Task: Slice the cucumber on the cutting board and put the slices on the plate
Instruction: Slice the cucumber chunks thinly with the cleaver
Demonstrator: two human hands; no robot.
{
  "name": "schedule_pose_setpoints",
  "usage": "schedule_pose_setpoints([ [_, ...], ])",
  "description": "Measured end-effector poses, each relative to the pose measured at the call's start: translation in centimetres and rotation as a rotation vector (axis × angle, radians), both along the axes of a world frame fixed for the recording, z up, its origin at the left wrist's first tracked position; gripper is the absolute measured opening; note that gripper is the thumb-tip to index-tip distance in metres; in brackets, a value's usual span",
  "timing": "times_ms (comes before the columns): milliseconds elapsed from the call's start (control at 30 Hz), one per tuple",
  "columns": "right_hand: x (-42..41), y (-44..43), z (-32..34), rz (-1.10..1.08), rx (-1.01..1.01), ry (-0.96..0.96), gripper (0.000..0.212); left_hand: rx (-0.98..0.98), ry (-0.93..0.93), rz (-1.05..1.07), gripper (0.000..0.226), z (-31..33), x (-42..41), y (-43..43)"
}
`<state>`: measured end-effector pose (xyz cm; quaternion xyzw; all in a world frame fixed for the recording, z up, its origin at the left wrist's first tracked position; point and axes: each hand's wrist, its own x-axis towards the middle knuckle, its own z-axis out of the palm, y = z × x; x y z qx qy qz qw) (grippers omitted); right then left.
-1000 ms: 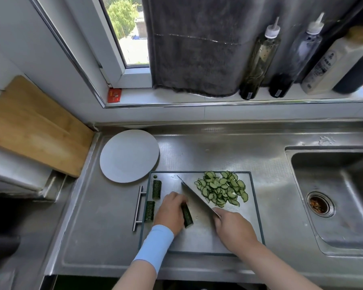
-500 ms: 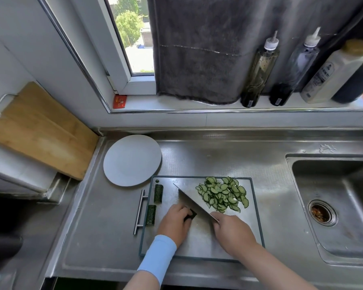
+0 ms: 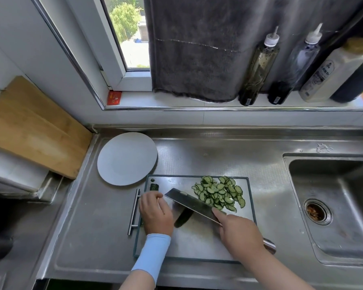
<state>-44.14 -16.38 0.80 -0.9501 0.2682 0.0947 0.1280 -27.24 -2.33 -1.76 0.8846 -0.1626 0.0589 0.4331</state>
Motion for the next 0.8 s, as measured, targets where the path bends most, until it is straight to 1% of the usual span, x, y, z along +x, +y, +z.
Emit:
schedule_pose_setpoints([
  [67,-0.3,-0.3,0.0,0.023,-0.07,-0.019,0.052,0.072,-0.105,-0.18,0.018,0.8,1.0,-0.4],
  [133,-0.4,-0.5,0.0,0.053,-0.135,0.052,0.059,0.22,-0.123,-0.391,0.023,1.3,1.7,-1.5],
  [233,-0.2,-0.7,0.0,0.036,-0.141,0.048,0.072,0.494,-0.125,-0.576,0.035,1.3,2.3,-3.5],
  [300,-0.1,-0.8,0.1,0.011,-0.132,0.043,0.072,0.65,-0.077,-0.666,0.04,1.9,2.3,-4.9],
  [400,-0.5,-0.7,0.3,-0.017,-0.121,0.062,0.071,0.74,0.091,-0.776,0.039,2.5,2.4,-6.6],
  [467,-0.6,-0.8,0.2,-0.026,-0.105,0.052,0.072,0.686,0.21,-0.775,0.041,2.4,2.7,-7.0],
  [533,-0.7,-0.8,0.2,-0.034,-0.108,0.049,0.071,0.527,0.302,-0.694,0.041,2.3,2.9,-6.7],
  [567,-0.7,-0.8,0.4,-0.031,-0.121,0.048,0.07,0.426,0.31,-0.634,0.04,2.4,2.9,-6.4],
  [600,-0.6,-0.7,0.9,-0.016,-0.129,0.066,0.067,0.318,0.269,-0.577,0.039,2.6,3.0,-6.1],
  [633,-0.6,-0.5,1.4,-0.009,-0.098,0.088,0.061,0.217,0.182,-0.515,0.037,2.7,3.0,-5.7],
  [700,-0.4,-0.3,1.7,-0.035,-0.051,0.028,0.048,0.091,0.01,-0.354,0.031,2.4,3.1,-4.8],
  [733,-0.3,-0.3,1.5,-0.06,-0.002,-0.017,0.046,0.05,-0.019,-0.253,0.027,2.2,3.1,-4.4],
  [800,0.1,-0.3,1.5,-0.146,0.119,-0.038,0.044,-0.018,0.007,-0.111,0.02,1.6,2.8,-3.3],
])
